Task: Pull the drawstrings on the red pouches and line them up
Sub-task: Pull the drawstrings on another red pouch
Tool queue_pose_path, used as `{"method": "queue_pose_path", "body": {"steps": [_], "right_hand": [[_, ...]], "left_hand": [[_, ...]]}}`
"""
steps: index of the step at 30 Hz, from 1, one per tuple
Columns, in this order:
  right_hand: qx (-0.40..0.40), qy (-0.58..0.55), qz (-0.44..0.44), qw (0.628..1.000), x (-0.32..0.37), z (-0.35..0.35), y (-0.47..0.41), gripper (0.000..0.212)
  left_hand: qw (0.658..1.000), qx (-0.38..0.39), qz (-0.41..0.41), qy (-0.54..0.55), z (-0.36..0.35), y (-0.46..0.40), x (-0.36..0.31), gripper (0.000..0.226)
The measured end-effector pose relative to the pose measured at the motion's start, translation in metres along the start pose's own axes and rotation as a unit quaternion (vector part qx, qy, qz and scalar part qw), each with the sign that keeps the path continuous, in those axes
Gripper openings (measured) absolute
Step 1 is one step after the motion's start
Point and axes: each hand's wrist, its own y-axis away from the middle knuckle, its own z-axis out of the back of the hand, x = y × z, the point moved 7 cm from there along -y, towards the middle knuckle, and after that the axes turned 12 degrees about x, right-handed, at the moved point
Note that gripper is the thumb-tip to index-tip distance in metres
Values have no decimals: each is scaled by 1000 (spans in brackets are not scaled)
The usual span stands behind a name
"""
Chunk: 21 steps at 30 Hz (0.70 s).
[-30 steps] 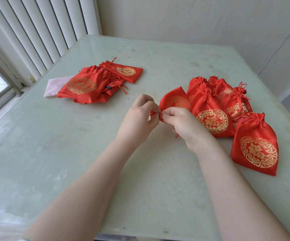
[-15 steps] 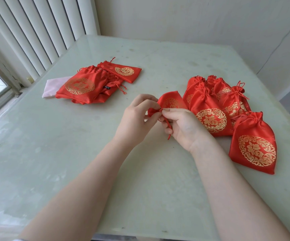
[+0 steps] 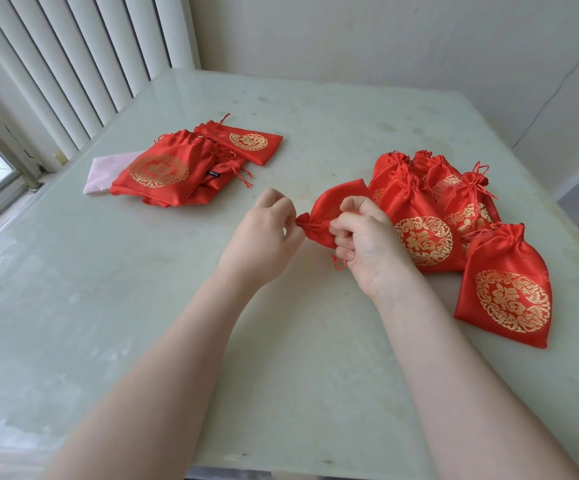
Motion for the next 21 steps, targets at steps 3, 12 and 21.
{"method": "queue_pose_path", "body": {"steps": [3, 12, 21], "right_hand": [[-7, 17, 5, 1000, 1, -1, -1, 35], [-41, 74, 23, 996, 8, 3, 0, 35], [-11, 111, 91, 990, 22, 7, 4, 28]], "left_hand": [[996, -7, 39, -75, 0, 0, -4, 18], [998, -6, 42, -38, 2, 1, -2, 7], [964, 33, 74, 254, -1, 6, -8, 26]]}}
